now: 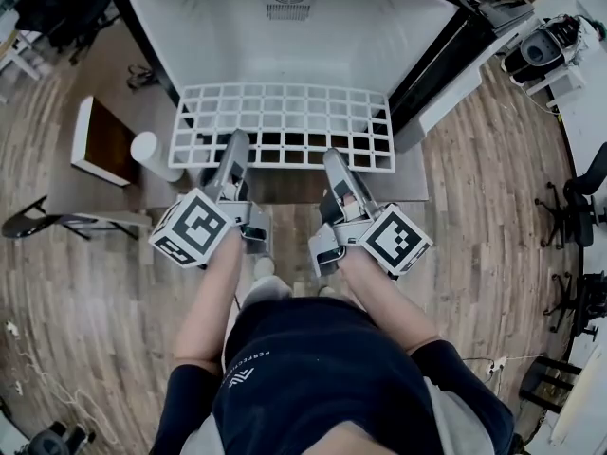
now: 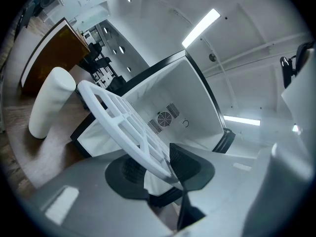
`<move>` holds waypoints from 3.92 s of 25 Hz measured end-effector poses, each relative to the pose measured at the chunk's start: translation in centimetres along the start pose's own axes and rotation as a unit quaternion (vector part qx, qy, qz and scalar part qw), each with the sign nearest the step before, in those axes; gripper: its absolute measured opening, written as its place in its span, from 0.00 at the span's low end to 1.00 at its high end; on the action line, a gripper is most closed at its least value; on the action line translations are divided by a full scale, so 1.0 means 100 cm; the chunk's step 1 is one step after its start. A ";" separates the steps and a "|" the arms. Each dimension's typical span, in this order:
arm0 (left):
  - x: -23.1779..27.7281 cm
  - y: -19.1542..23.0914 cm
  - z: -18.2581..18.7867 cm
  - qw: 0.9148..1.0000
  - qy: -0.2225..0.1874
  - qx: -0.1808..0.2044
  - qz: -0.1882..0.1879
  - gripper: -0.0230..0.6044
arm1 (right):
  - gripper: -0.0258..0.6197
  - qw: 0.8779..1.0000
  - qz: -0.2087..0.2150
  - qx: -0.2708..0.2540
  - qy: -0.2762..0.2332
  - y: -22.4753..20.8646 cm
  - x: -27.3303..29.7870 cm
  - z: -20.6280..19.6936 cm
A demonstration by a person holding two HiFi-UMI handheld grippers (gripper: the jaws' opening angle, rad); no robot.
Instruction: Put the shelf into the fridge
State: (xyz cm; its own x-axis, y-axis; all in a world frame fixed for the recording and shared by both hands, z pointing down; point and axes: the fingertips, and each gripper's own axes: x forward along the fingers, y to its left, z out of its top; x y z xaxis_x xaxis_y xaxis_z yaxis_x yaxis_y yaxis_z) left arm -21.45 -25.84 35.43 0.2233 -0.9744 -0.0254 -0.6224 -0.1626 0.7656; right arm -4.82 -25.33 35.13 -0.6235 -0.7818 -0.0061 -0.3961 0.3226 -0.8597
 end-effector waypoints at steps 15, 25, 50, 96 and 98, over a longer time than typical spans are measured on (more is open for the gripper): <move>0.009 0.006 0.003 1.000 0.004 -0.003 0.015 0.25 | 0.18 1.000 -0.001 -0.001 0.005 -0.006 0.011 0.005; 0.014 0.008 0.005 0.999 0.013 0.010 0.028 0.25 | 0.18 1.000 -0.001 0.006 0.008 -0.010 0.020 0.012; 0.044 0.015 0.008 0.999 0.022 -0.029 0.006 0.24 | 0.18 1.000 -0.014 -0.009 -0.008 -0.019 0.038 0.022; 0.008 0.023 0.010 1.000 -0.013 0.009 0.018 0.26 | 0.22 0.999 -0.017 -0.041 -0.006 -0.016 0.034 0.009; 0.011 0.024 0.012 1.000 -0.012 0.004 0.017 0.26 | 0.19 0.999 -0.023 -0.035 -0.009 -0.017 0.037 0.012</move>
State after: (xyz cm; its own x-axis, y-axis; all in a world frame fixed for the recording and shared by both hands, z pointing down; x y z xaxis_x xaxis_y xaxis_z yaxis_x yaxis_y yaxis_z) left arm -23.55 -27.47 36.45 0.1843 -0.9828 -0.0153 -0.6350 -0.1309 0.7614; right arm -5.69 -29.41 35.99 -0.5914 -0.8060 0.0235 -0.4706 0.3214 -0.8218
